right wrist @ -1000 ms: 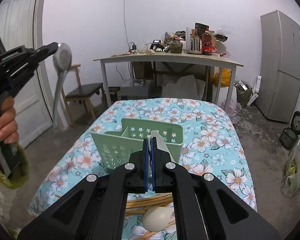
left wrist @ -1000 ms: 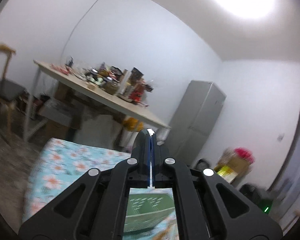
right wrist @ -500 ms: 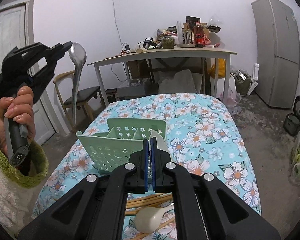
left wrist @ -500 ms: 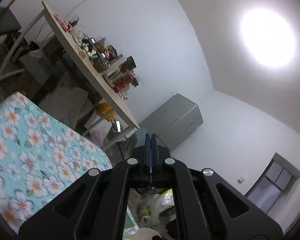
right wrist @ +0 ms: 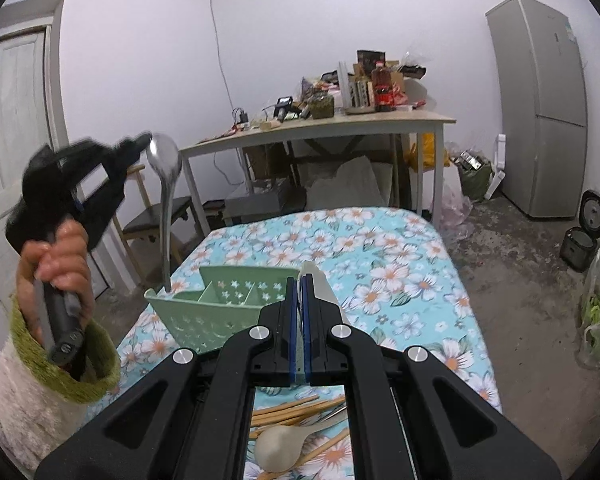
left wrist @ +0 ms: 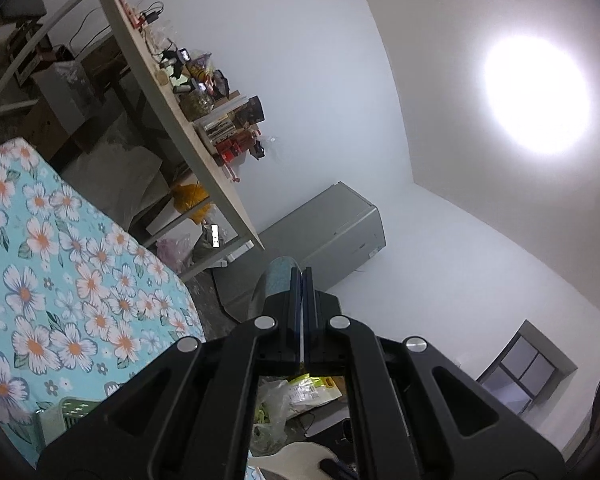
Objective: Organize utensils
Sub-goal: 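Lift the green caddy with the right tool while the left tool holds the spoon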
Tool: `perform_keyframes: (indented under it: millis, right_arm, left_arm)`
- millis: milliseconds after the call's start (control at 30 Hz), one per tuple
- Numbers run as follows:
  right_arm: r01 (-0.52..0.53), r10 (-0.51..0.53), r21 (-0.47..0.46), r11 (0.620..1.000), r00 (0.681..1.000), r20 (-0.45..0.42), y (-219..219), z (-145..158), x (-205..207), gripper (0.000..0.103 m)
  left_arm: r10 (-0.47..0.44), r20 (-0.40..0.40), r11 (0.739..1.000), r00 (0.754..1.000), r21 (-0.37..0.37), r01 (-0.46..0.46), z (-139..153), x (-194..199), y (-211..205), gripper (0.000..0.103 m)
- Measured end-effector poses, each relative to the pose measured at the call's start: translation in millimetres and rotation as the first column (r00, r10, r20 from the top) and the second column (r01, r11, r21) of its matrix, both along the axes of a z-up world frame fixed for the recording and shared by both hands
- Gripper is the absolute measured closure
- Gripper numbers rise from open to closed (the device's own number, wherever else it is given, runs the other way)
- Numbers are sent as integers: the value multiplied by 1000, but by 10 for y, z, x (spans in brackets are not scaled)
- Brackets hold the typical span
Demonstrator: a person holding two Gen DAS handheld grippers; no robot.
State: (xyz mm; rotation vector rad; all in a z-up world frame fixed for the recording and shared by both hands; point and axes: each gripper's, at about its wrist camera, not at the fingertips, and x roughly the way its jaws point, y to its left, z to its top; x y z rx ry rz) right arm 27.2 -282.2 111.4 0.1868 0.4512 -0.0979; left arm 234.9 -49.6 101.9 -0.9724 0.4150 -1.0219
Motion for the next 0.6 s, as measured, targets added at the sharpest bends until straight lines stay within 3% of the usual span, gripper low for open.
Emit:
perform_keyframes:
  millis: [333, 600]
  right_arm:
    - [22, -22, -5, 1000, 999, 34, -30, 126, -74, 100]
    - [29, -28, 0, 1000, 997, 65, -31, 239, -128, 100]
  left_arm:
    - [51, -18, 997, 999, 52, -50, -347, 51, 95, 103]
    - [42, -65, 996, 997, 82, -36, -578, 62, 176, 103]
